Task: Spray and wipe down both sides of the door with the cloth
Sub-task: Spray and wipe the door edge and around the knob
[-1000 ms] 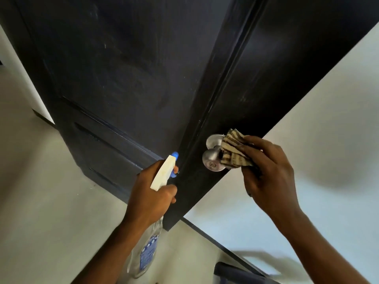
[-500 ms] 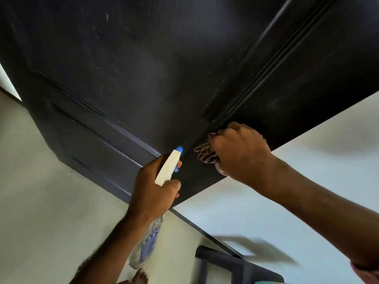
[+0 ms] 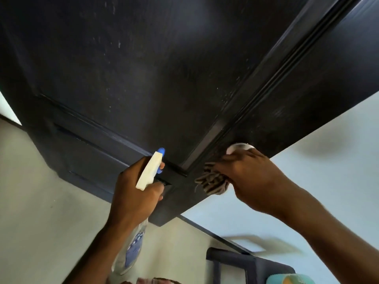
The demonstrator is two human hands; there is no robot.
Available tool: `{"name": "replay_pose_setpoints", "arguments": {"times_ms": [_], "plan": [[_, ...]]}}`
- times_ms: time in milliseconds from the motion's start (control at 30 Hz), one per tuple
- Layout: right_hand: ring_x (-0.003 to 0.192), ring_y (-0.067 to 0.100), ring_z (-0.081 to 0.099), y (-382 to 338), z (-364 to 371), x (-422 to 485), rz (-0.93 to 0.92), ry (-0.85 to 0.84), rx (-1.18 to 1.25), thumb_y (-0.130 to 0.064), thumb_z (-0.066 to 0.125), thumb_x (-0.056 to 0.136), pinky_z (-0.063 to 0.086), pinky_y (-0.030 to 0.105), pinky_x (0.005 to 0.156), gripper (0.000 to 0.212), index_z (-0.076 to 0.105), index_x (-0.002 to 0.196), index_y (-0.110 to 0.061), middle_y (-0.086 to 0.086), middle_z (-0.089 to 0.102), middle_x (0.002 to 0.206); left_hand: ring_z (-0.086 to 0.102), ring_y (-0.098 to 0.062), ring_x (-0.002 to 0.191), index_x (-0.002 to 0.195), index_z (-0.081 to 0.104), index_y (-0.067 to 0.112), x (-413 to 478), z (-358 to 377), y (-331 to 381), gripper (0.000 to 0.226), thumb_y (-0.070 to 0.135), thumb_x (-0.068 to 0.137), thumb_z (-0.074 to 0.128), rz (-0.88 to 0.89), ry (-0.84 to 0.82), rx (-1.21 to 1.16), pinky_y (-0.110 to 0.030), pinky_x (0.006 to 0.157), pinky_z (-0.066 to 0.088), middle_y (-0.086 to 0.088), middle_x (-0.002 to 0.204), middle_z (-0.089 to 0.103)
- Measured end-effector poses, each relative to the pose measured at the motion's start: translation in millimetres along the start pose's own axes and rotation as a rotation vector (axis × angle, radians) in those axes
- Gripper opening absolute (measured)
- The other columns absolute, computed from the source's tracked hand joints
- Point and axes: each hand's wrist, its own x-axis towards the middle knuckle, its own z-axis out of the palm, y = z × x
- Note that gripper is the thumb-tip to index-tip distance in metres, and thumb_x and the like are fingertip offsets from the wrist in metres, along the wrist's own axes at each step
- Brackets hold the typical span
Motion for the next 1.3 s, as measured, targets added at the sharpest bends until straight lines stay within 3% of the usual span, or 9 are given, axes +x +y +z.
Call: {"name": "replay_pose_setpoints", "arguments": {"times_ms": [100, 233, 300, 400, 567, 700, 900, 1100, 1300], "plan": [[0.109, 0.028, 0.063, 14.6, 14.9, -34.6, 0.090, 0.153, 0.196, -0.010, 0.074, 0.082, 0.053, 0.037, 0.090, 0.050, 0.060, 0.129, -0.023, 0.002, 0.061, 0.128, 0.067, -0.026, 0.066, 0.111, 0.066, 0.013, 5.5, 1.7, 4.3, 0.032, 0.005, 0.080, 0.072, 0.036, -0.041, 0.008, -0.035, 0.063, 0.061, 0.001, 0.092, 0.067], [0.088, 0.029, 0.066, 25.5, 34.5, -52.1, 0.155, 0.339, 0.248, -0.013, 0.069, 0.080, 0.057, 0.035, 0.069, 0.041, 0.065, 0.120, -0.015, 0.007, 0.067, 0.114, 0.065, -0.025, 0.063, 0.101, 0.066, 0.025, 5.7, 10.2, 11.0, 0.030, 0.003, 0.081, 0.071, 0.082, -0.143, -0.012, -0.022, 0.054, 0.057, 0.005, 0.090, 0.067], [0.088, 0.031, 0.065, 27.4, 31.7, -54.4, 0.166, 0.456, 0.221, -0.018, 0.058, 0.083, 0.056, 0.037, 0.069, 0.036, 0.066, 0.118, -0.011, 0.009, 0.068, 0.110, 0.064, -0.025, 0.062, 0.093, 0.061, 0.035, 4.6, 14.4, 13.5, 0.033, 0.008, 0.080, 0.074, 0.083, -0.182, -0.019, -0.018, 0.051, 0.056, 0.009, 0.084, 0.065], [0.088, 0.034, 0.063, 42.2, 29.1, -52.8, 0.206, 0.529, 0.176, -0.007, 0.066, 0.082, 0.054, 0.040, 0.068, 0.033, 0.067, 0.114, -0.007, 0.011, 0.068, 0.109, 0.064, -0.025, 0.064, 0.093, 0.064, 0.033, 2.0, 20.2, 13.4, 0.027, 0.030, 0.067, 0.066, 0.068, -0.228, -0.007, -0.018, 0.051, 0.054, 0.009, 0.083, 0.064], [0.092, 0.033, 0.062, 62.3, 21.7, -20.0, 0.223, 0.319, 0.128, 0.000, 0.068, 0.082, 0.042, 0.028, 0.067, 0.037, 0.067, 0.118, -0.010, 0.008, 0.070, 0.105, 0.063, -0.024, 0.062, 0.095, 0.062, 0.034, 1.9, 24.1, 11.8, 0.032, 0.032, 0.063, 0.059, 0.057, -0.243, 0.000, -0.015, 0.049, 0.052, 0.010, 0.083, 0.064], [0.106, 0.024, 0.062, 65.7, -0.3, -3.9, 0.184, 0.182, 0.067, -0.014, 0.062, 0.090, 0.039, 0.022, 0.077, 0.039, 0.061, 0.129, -0.019, 0.003, 0.067, 0.119, 0.063, -0.025, 0.065, 0.101, 0.062, 0.029, 5.1, 25.8, 9.7, 0.038, 0.034, 0.063, 0.060, 0.050, -0.220, 0.017, -0.019, 0.054, 0.054, 0.007, 0.086, 0.064], [0.101, 0.029, 0.063, 47.0, -3.3, 11.7, 0.009, 0.177, -0.107, -0.024, 0.079, 0.075, 0.049, 0.040, 0.088, 0.044, 0.068, 0.117, -0.018, 0.005, 0.072, 0.107, 0.064, -0.027, 0.069, 0.101, 0.064, 0.029, -0.2, 39.9, 9.5, 0.037, 0.035, 0.065, 0.062, 0.043, -0.246, -0.028, -0.030, 0.060, 0.059, 0.007, 0.090, 0.065], [0.111, 0.025, 0.059, 13.9, 9.4, 52.0, -0.061, 0.057, -0.338, -0.037, 0.058, 0.094, 0.042, 0.037, 0.100, 0.034, 0.057, 0.122, -0.018, 0.005, 0.064, 0.117, 0.064, -0.029, 0.070, 0.108, 0.063, 0.023, -11.8, 49.3, 7.2, 0.046, 0.033, 0.063, 0.059, -0.004, -0.240, -0.050, -0.025, 0.057, 0.057, -0.004, 0.093, 0.064], [0.119, 0.021, 0.051, 14.9, 9.1, 28.7, 0.022, 0.202, 0.049, -0.028, 0.057, 0.096, 0.039, 0.031, 0.101, 0.041, 0.050, 0.136, -0.024, -0.001, 0.057, 0.134, 0.065, -0.027, 0.069, 0.119, 0.062, 0.015, -12.8, 43.3, 2.3, 0.049, 0.026, 0.073, 0.075, -0.005, -0.169, -0.008, -0.040, 0.067, 0.061, -0.006, 0.097, 0.065]]}}
